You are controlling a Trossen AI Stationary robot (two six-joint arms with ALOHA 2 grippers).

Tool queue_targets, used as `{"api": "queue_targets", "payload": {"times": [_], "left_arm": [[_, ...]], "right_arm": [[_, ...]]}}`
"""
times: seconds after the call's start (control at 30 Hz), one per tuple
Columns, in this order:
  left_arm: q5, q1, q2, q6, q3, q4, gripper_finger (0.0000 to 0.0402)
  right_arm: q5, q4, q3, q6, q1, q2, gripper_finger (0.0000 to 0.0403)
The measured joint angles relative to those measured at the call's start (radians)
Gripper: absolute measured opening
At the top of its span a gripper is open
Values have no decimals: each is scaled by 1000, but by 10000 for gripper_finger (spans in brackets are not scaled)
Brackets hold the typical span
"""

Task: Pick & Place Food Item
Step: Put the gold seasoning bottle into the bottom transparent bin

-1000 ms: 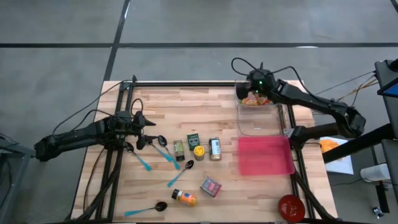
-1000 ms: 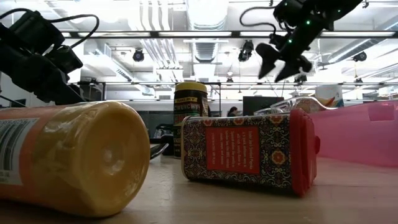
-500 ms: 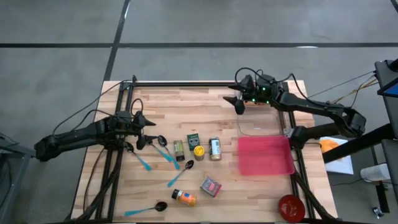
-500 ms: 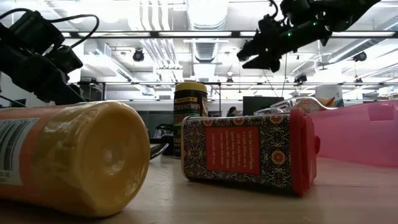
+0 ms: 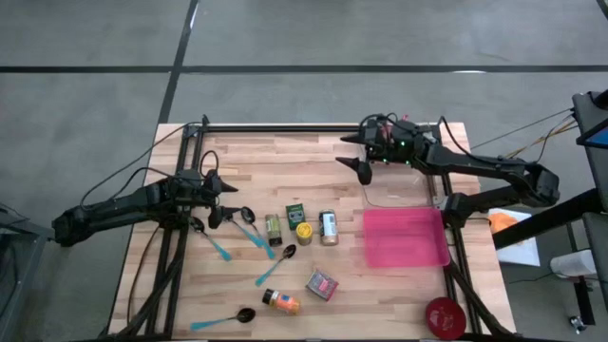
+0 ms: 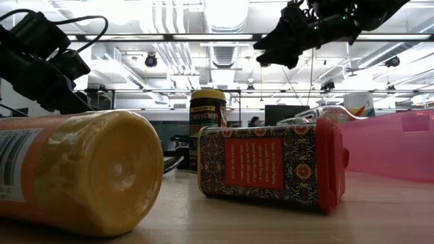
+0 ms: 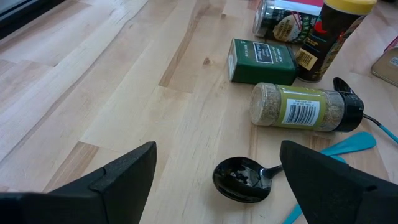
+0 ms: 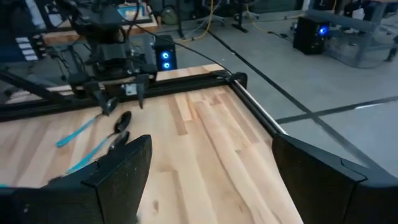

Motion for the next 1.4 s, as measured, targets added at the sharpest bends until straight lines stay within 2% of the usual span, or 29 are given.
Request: {"api": "queue_targets", "payload": {"times": [0.17,0.23,0.47,0.67,0.83,0.93,1.17,1.4], "left_arm": [[0,0,0,0,0,0,345],[0,0,0,0,0,0,345],[0,0,0,0,0,0,345],[0,0,0,0,0,0,345],[0,0,0,0,0,0,345],[0,0,0,0,0,0,345],[0,0,0,0,0,0,345],[0,0,1,0,0,0,345]], "right_arm": [[3,3,1,-38,62,0,330],[42,3,1,-33,96,0,330],[281,-18,-11,91,239,0,330],[564,-112,-11,295,369,0,330],[681,-118,-11,386,465,0,330],[713,-160,7,425,506,0,329],[709,-209,25,459,542,7,329],[703,-359,32,702,548,20,329]]}}
